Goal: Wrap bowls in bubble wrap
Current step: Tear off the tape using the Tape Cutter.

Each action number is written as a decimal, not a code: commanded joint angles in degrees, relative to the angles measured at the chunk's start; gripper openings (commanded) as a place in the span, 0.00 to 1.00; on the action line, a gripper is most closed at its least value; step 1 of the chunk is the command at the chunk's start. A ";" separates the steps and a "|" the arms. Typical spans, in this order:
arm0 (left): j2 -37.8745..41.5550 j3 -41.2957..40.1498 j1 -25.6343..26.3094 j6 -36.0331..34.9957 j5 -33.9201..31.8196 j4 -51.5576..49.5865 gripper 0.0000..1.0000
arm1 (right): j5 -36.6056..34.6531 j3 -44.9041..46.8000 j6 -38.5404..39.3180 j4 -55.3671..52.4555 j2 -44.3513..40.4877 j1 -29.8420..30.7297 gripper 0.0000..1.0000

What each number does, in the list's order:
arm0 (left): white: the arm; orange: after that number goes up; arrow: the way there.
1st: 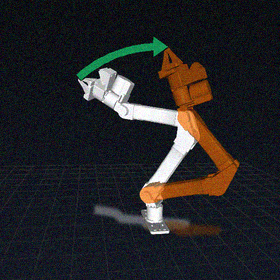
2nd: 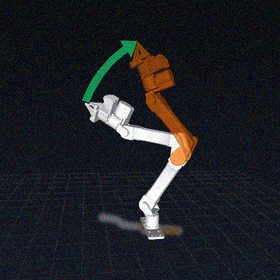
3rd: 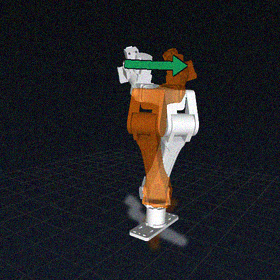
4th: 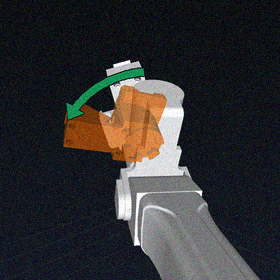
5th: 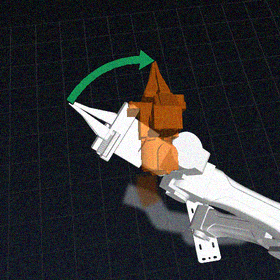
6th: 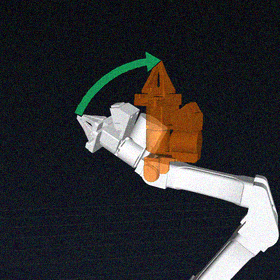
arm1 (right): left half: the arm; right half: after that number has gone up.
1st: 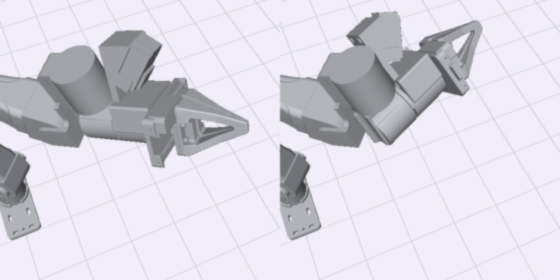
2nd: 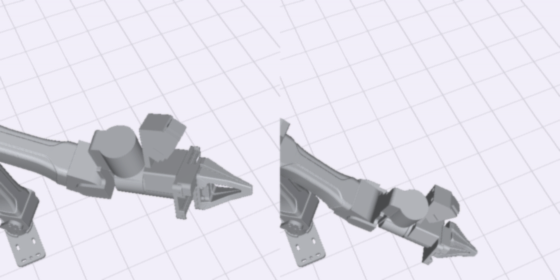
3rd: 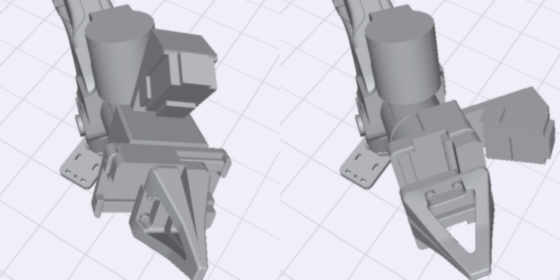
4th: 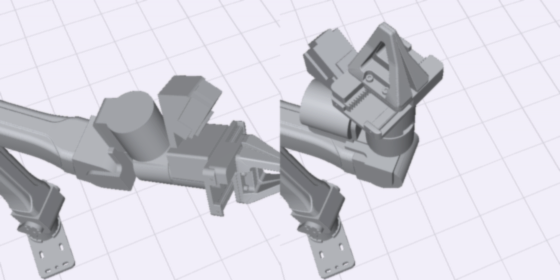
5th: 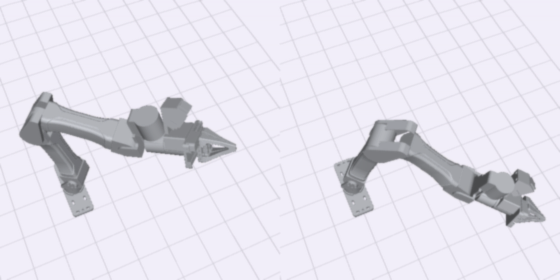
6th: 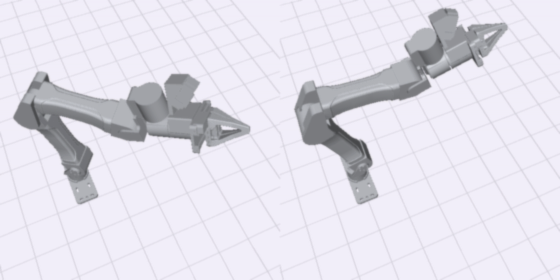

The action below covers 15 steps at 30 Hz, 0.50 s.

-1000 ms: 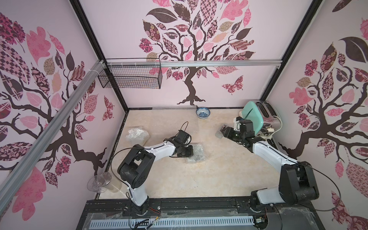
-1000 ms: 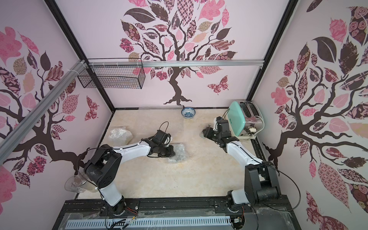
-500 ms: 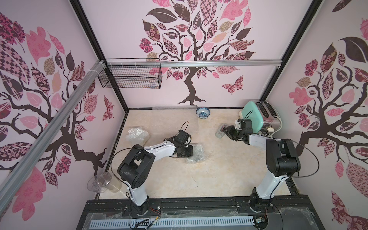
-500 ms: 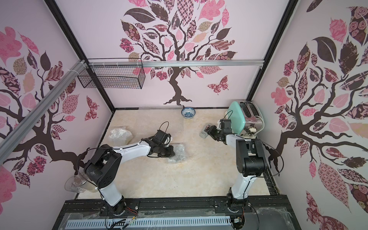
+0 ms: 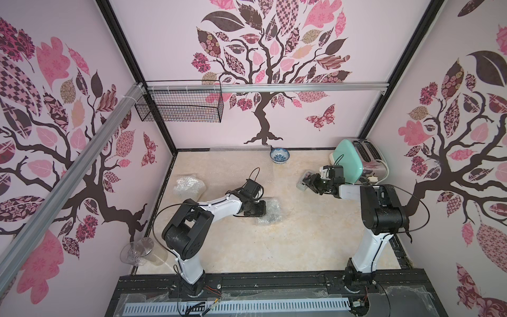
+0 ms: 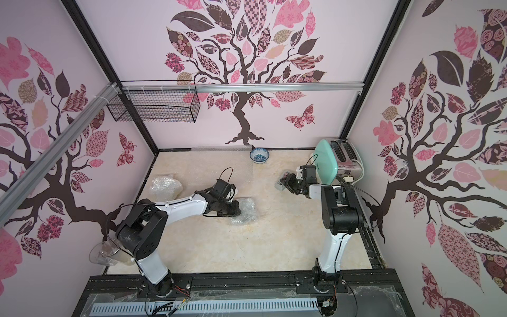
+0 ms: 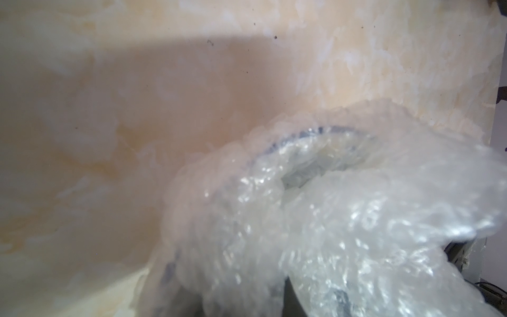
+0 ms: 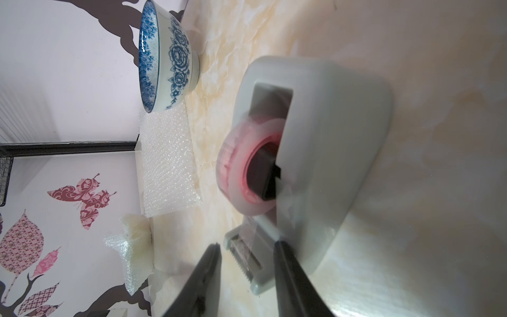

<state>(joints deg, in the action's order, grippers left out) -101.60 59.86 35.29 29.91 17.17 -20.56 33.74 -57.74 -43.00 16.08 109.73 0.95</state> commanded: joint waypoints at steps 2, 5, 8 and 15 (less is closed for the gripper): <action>-1.95 0.00 0.14 -1.17 -0.99 -3.83 0.12 | 1.98 -1.87 -2.09 1.89 2.09 -0.05 0.34; -1.94 0.00 0.14 -1.13 -0.91 -3.87 0.11 | 2.91 -1.58 -3.24 3.01 2.75 -0.04 0.32; -2.16 0.09 0.14 -1.20 -0.86 -3.81 0.12 | 3.59 -1.26 -4.06 3.93 3.03 0.00 0.29; -2.21 -0.26 0.18 -1.11 -0.91 -3.35 0.11 | 5.85 -0.51 -7.23 8.23 3.80 -0.02 0.22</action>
<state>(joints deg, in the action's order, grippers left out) -101.84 60.05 35.29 29.78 17.21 -20.71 37.45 -58.11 -48.18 21.56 112.25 0.95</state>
